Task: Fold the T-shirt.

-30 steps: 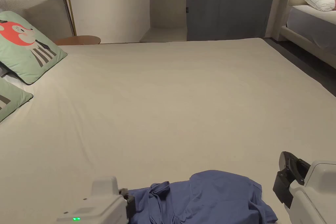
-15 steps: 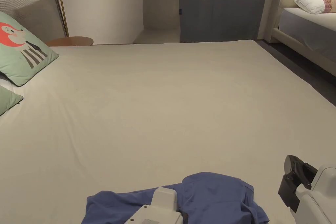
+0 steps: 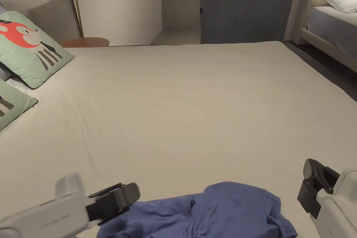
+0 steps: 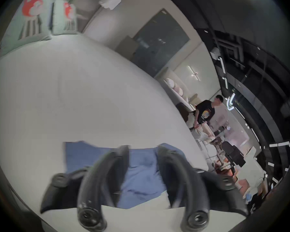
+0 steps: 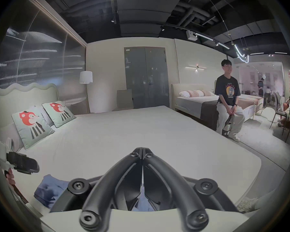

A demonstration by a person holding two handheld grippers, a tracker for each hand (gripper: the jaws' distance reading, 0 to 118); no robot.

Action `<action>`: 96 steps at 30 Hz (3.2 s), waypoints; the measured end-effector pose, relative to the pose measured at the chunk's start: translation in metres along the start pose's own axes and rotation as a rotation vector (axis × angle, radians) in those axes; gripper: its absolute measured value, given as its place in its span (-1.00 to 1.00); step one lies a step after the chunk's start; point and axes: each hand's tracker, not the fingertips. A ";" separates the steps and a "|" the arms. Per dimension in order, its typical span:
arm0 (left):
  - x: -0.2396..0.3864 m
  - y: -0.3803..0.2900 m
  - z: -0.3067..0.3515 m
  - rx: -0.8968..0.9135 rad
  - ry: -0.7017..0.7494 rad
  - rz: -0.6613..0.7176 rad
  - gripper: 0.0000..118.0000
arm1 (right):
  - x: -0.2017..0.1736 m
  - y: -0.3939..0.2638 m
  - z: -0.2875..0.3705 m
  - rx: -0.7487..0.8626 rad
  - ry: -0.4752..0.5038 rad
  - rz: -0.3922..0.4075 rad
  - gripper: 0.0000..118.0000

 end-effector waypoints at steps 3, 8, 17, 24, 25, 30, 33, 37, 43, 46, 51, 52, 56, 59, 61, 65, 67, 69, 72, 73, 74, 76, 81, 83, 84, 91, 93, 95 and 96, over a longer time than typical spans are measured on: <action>-0.032 0.002 0.013 -0.043 0.034 0.043 0.81 | -0.009 -0.003 -0.002 -0.006 0.016 0.015 -0.99; -0.078 -0.011 0.002 -0.102 -0.021 0.262 0.88 | -0.022 -0.003 -0.001 -0.011 0.045 0.033 -0.99; -0.088 -0.035 -0.046 -0.187 -0.101 0.425 -0.79 | -0.026 0.004 0.006 0.005 0.039 0.056 -0.99; -0.113 -0.033 -0.025 -0.120 -0.070 0.491 -0.90 | -0.031 0.006 0.007 0.005 0.043 0.069 -0.99; -0.117 -0.029 -0.013 -0.093 -0.056 0.485 -0.90 | -0.031 0.006 0.006 0.005 0.045 0.069 -0.99; -0.138 -0.011 0.049 0.053 -0.015 0.512 -0.91 | -0.038 0.004 0.003 0.002 0.062 0.063 -0.99; -0.123 -0.003 0.072 0.086 0.040 0.451 -0.91 | -0.043 0.001 0.001 -0.005 0.083 0.057 -0.99; -0.070 0.006 0.072 0.086 -0.065 0.357 -0.91 | -0.049 -0.002 -0.001 -0.009 0.111 0.053 -0.99; 0.035 0.000 -0.016 -0.058 -0.196 0.150 -0.91 | -0.042 -0.002 0.002 -0.005 0.117 0.039 -0.99; 0.077 -0.018 -0.072 -0.153 -0.194 0.086 -0.91 | -0.029 0.000 0.009 0.009 0.094 0.030 -0.99; 0.116 -0.071 -0.157 -0.270 0.032 -0.117 -0.91 | 0.003 0.002 0.017 0.020 0.019 -0.008 -0.99; 0.117 -0.080 -0.167 -0.282 0.055 -0.116 -0.91 | 0.008 0.002 0.018 0.020 0.011 -0.012 -0.99; 0.118 -0.098 -0.175 -0.260 0.055 -0.107 -0.79 | 0.020 0.001 0.022 0.021 -0.016 -0.016 -0.99; 0.118 -0.081 -0.152 -0.260 -0.142 -0.041 0.24 | 0.024 0.001 0.022 0.020 -0.023 -0.018 -0.99; 0.120 -0.070 -0.130 -0.179 -0.182 -0.056 0.89 | 0.024 0.001 0.021 0.019 -0.023 -0.023 -0.99; 0.120 -0.058 -0.093 0.089 -0.074 -0.140 0.86 | 0.023 -0.002 0.019 0.014 -0.014 -0.038 -0.99; 0.120 -0.062 -0.093 0.141 0.050 -0.201 0.62 | 0.021 -0.003 0.019 0.010 -0.004 -0.036 -0.99; 0.121 -0.074 -0.103 0.144 0.186 -0.302 -0.59 | 0.020 -0.004 0.018 0.008 0.002 -0.036 -0.99; 0.125 -0.100 -0.129 0.074 0.326 -0.380 -0.97 | 0.019 -0.004 0.018 0.007 0.009 -0.043 -0.99; 0.126 -0.108 -0.135 0.049 0.307 -0.383 -0.97 | 0.020 -0.004 0.018 0.009 0.009 -0.042 -0.99; 0.130 -0.118 -0.143 0.030 0.293 -0.396 -0.98 | 0.021 -0.004 0.019 0.010 0.008 -0.041 -0.99; 0.138 -0.129 -0.160 0.001 0.299 -0.424 -0.98 | 0.024 -0.003 0.019 0.010 0.006 -0.040 -0.99; 0.168 -0.150 -0.199 -0.014 0.294 -0.476 -0.97 | 0.034 -0.001 0.023 0.015 -0.017 -0.036 -0.99; 0.175 -0.156 -0.204 -0.031 0.283 -0.486 -0.97 | 0.039 0.000 0.023 0.016 -0.028 -0.038 -0.99; 0.178 -0.160 -0.206 -0.049 0.266 -0.496 -0.97 | 0.041 0.000 0.023 0.017 -0.037 -0.040 -0.99; 0.190 -0.179 -0.207 -0.156 0.109 -0.539 -0.98 | 0.045 0.000 0.021 0.012 -0.052 -0.052 -0.99; 0.192 -0.169 -0.196 -0.140 0.064 -0.498 -0.98 | 0.043 0.000 0.022 0.014 -0.046 -0.044 -0.99; 0.195 -0.154 -0.178 -0.077 0.013 -0.469 -0.98 | 0.041 0.002 0.021 0.018 -0.042 -0.038 -0.99; 0.195 -0.142 -0.165 -0.037 -0.017 -0.453 -0.98 | 0.040 0.003 0.020 0.018 -0.037 -0.038 -0.99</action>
